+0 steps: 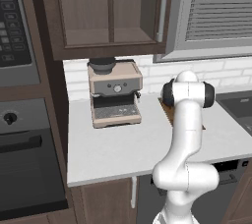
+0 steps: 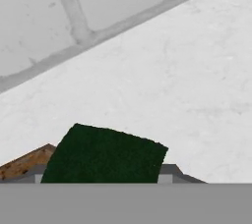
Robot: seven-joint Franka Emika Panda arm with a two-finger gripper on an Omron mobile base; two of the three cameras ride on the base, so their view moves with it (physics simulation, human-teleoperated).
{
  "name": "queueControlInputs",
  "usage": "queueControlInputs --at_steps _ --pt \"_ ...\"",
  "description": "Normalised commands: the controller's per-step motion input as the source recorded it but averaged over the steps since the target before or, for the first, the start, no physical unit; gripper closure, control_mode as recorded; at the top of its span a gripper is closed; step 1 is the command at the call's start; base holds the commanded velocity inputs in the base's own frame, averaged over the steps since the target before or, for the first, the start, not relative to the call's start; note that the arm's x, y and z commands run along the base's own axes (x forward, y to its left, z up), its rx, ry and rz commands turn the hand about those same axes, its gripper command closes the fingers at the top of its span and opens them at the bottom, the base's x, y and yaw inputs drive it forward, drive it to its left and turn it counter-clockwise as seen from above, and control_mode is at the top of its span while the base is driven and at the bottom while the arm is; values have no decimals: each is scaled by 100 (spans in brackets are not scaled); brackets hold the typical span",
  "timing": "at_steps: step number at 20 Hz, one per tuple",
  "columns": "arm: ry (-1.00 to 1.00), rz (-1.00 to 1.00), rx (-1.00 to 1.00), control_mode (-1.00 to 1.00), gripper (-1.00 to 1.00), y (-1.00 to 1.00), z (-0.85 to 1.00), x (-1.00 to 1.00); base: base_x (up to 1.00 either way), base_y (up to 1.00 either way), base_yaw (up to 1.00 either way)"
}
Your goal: Pick up the sponge from the counter and clean the cutting board by briefly scrubbing or pressing down on the cutting board. Once finished, release the sponge.
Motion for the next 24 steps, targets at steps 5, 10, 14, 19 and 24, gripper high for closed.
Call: queueControlInputs --at_steps 5,10,14,19,24 --pt "-4 0 1 -100 100 -5 -63 -99 0 0 0" --pt "-3 0 0 -100 100 0 -75 -89 0 0 0" --pt "-1 0 1 -100 100 -1 -90 -91 0 0 0" --pt "-7 0 2 -100 100 -2 -72 -100 0 0 0" --pt "-4 0 0 -100 100 0 -81 -100 0 0 0"
